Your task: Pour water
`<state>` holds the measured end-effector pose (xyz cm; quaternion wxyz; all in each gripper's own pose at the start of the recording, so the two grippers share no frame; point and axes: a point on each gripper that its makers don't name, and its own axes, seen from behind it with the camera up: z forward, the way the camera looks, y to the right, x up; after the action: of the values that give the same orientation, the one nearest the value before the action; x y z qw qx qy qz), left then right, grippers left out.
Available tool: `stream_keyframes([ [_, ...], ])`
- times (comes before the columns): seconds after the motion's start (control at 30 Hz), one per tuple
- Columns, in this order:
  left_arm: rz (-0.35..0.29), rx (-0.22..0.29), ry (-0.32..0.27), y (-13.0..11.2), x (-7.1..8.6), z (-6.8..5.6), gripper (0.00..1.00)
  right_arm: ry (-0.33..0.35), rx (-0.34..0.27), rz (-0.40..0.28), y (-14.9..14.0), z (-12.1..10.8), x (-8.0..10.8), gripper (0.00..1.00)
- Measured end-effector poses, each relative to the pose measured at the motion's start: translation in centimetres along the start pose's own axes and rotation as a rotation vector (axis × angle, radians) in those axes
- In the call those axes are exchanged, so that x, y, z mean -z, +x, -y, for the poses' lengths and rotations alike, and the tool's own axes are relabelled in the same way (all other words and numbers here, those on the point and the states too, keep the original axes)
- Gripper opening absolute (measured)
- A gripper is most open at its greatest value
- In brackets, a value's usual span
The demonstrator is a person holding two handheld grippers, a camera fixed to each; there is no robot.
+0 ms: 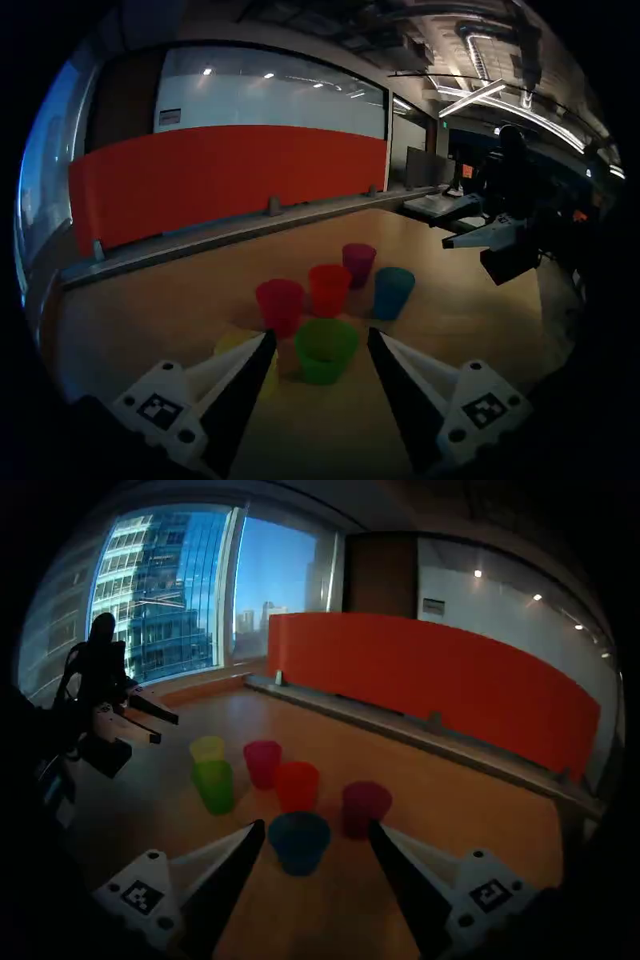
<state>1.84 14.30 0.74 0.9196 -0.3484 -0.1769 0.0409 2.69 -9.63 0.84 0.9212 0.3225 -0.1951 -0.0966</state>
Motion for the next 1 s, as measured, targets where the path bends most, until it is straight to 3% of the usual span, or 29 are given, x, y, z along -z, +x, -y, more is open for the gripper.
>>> stream_keyframes([
  [0.5, 0.081, 0.012, -0.021, -4.1, -2.0, -0.8, 0.85, 0.016, -0.007, 0.055, -3.3, 0.4, -1.6, 1.0],
  [1.0, 0.156, -0.016, -0.032, -5.7, -3.5, -0.9, 0.85, 0.026, -0.009, 0.079, -4.7, 0.7, -2.5, 1.0],
])
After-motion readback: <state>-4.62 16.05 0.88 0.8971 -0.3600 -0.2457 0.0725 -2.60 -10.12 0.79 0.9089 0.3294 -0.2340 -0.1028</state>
